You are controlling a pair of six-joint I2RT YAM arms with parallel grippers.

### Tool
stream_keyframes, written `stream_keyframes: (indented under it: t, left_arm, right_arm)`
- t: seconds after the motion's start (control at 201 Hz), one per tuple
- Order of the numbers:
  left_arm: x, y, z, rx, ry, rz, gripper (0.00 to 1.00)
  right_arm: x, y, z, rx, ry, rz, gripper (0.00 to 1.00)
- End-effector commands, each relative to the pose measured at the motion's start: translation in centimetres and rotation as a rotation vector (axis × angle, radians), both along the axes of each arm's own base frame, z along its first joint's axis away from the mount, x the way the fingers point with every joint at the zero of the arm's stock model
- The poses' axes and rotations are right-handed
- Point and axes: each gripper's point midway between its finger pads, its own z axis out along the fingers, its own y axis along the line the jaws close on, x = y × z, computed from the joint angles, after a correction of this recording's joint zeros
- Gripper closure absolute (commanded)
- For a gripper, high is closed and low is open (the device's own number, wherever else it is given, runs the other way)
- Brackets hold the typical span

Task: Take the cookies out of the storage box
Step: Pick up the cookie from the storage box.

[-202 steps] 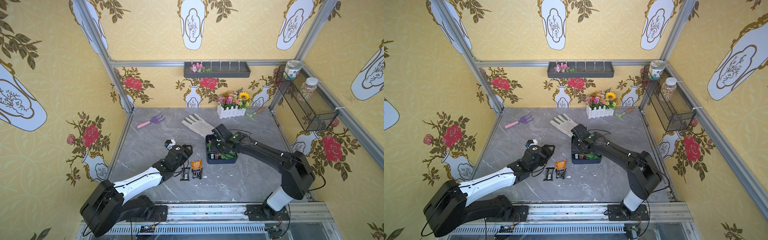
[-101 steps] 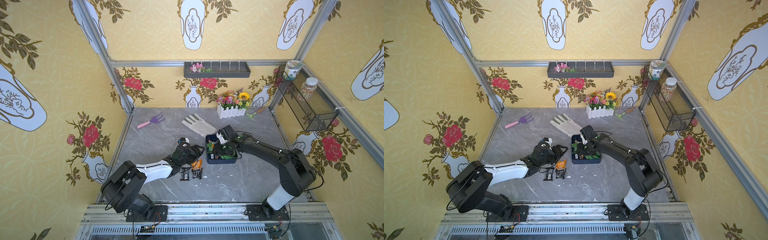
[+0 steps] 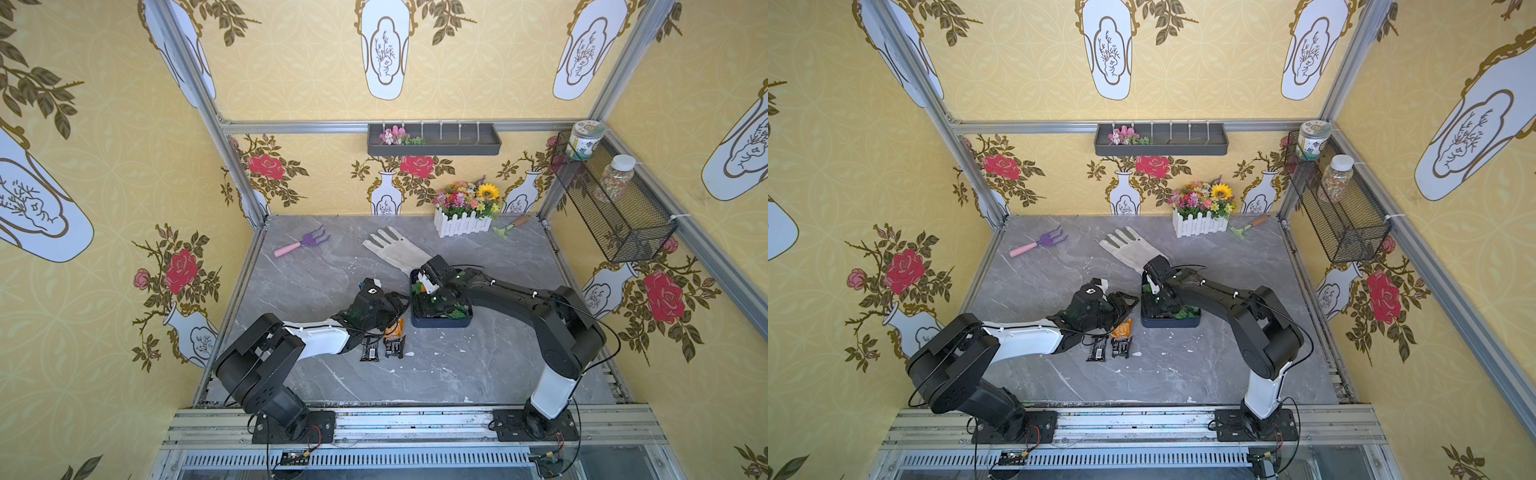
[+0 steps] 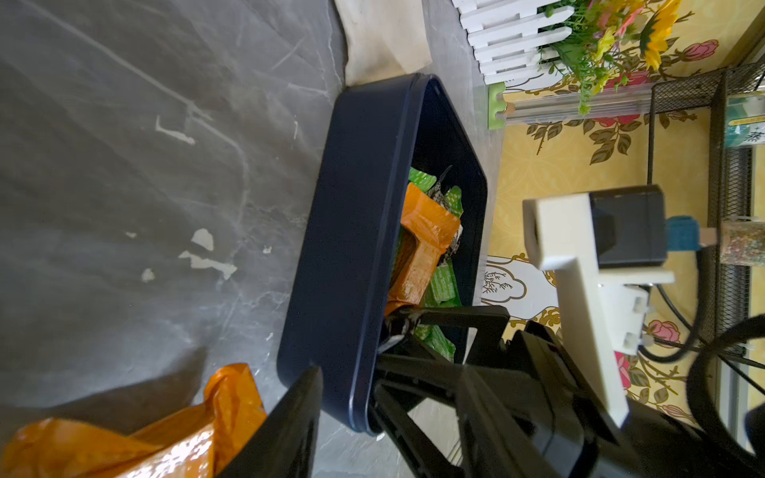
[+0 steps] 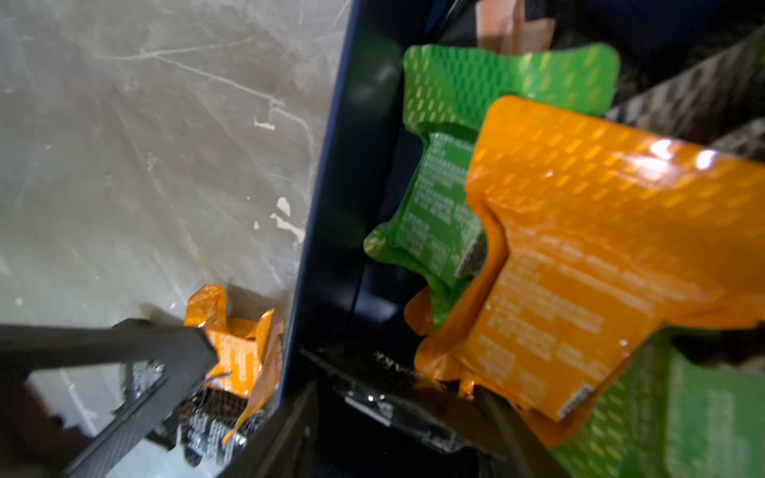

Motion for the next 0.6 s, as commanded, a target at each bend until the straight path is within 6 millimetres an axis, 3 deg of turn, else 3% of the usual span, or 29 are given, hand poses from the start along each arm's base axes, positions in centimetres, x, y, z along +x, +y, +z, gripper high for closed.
stream_keyframes:
  t: [0.0, 0.349, 0.598]
  left_arm:
    - [0.2, 0.0, 0.4, -0.022, -0.012, 0.01, 0.44]
    - [0.1, 1.0, 0.8, -0.018, -0.026, 0.049, 0.44]
    - [0.3, 1.6, 1.4, -0.015, -0.039, 0.071, 0.44]
  right_arm:
    - [0.7, -0.9, -0.5, -0.079, -0.017, -0.034, 0.42]
    - [1.6, -2.5, -1.5, -0.197, -0.035, -0.1, 0.55]
    - [2.1, -2.5, 1.2, -0.136, -0.127, -0.121, 0.65]
